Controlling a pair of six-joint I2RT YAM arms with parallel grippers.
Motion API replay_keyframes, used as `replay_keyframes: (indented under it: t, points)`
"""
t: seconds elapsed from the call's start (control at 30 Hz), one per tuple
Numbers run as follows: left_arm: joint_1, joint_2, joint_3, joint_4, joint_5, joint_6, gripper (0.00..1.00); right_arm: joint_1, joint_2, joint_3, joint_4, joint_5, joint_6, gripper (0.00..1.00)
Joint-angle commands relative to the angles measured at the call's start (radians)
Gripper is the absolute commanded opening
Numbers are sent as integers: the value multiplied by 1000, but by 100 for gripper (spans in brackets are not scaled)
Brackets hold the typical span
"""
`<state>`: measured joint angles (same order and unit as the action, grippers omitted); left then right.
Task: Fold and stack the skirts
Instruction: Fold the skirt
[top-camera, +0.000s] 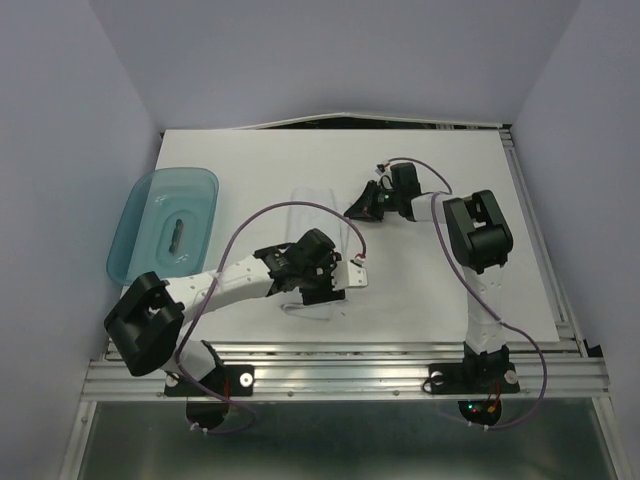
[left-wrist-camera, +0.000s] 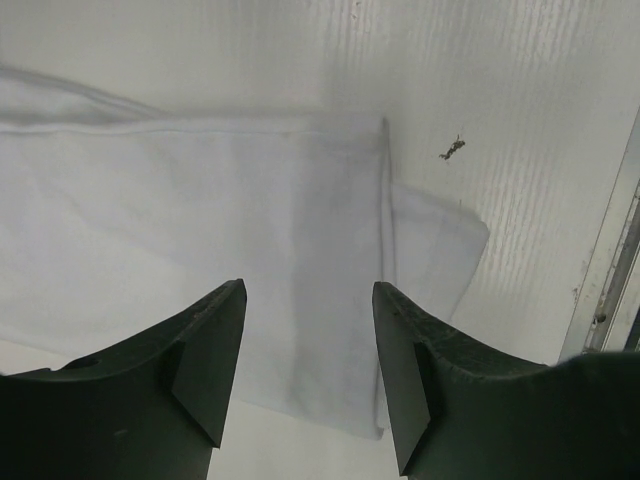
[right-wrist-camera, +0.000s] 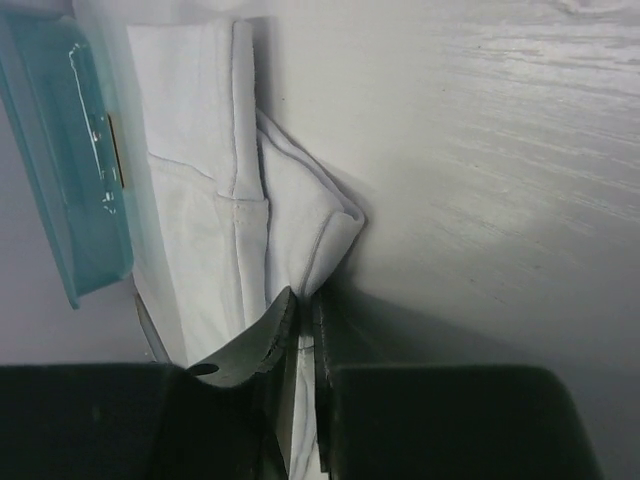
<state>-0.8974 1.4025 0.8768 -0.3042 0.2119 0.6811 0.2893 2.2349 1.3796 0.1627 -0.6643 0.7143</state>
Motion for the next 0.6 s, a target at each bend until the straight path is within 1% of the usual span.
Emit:
replay_keyframes:
  t: [0.0,0.03,0.07,0.17,0.3,0.4,0.57]
  points:
    - [-57,45,17,46,-58,-69,65,1,22,7,11,101,-15,8]
    - [-84,55,19,56,-83,-75,65,1,20,9,6,104,-15,2]
    - [-95,70,22,68,-88,-78,65,1,22,10,3,106,-15,1]
    - [-132,101,37,88,-123,-95,63,1,23,15,-5,106,-18,1]
    - [-152,148,67,102,-140,-107,60,1,22,15,-9,111,-22,1]
    - [-158,188,82,125,-173,-112,59,1,17,16,-17,111,-26,1]
    - [-158,242,103,154,-203,-106,52,1,12,16,-22,112,-30,1]
